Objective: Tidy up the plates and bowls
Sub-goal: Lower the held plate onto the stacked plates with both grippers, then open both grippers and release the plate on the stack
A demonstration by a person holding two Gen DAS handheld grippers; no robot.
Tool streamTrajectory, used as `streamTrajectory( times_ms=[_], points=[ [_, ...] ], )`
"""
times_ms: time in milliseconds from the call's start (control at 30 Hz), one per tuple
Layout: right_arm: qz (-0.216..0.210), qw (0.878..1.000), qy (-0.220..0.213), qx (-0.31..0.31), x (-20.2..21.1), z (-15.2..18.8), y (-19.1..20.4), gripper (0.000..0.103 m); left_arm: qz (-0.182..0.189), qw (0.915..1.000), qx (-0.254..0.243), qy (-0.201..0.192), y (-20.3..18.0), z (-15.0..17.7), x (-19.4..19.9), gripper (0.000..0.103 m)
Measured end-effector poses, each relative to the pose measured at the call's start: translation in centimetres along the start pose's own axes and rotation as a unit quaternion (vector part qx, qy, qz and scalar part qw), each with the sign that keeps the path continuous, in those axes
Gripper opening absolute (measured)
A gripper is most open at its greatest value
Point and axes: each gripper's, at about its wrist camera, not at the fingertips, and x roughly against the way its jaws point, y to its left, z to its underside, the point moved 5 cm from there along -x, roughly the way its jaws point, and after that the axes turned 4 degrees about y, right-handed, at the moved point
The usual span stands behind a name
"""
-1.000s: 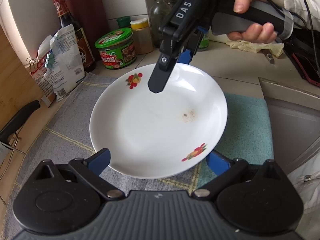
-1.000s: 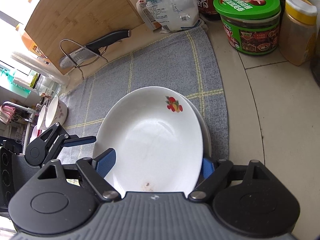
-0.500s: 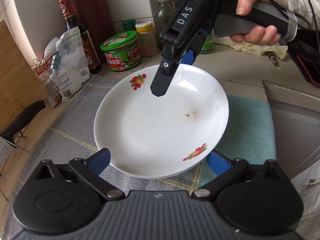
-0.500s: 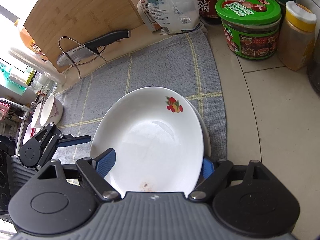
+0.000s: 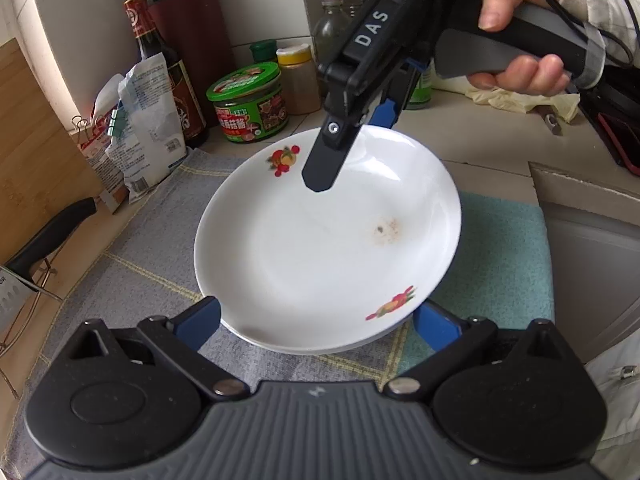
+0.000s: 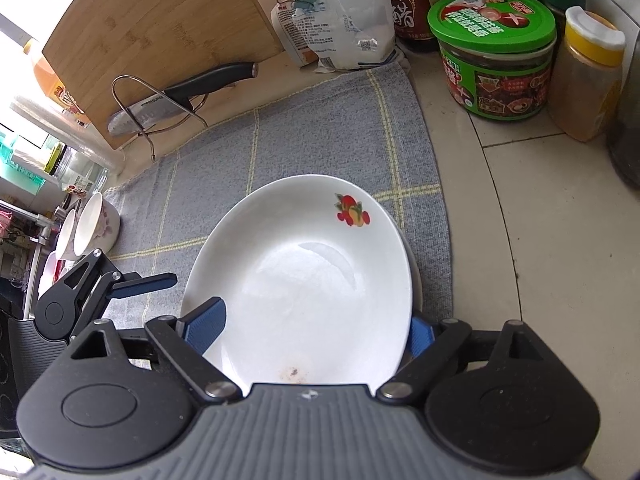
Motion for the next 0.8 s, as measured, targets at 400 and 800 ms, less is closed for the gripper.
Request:
streamTrajectory(
  times_ms=[400,800],
  points=[
    [-0.005,1.0,0.002,-0.022,0.6,0.6,-0.2,0.093,-0.001,1.0,0.003,0.004,0.2,0.2,0.0,0.102],
    [-0.047,0.996,0.001,-0.082,1.2,0.7,-1.3,0.098,0.009,0.9999,0.01,0.005,0.1,0.1,-0.3,0.102]
  ],
)
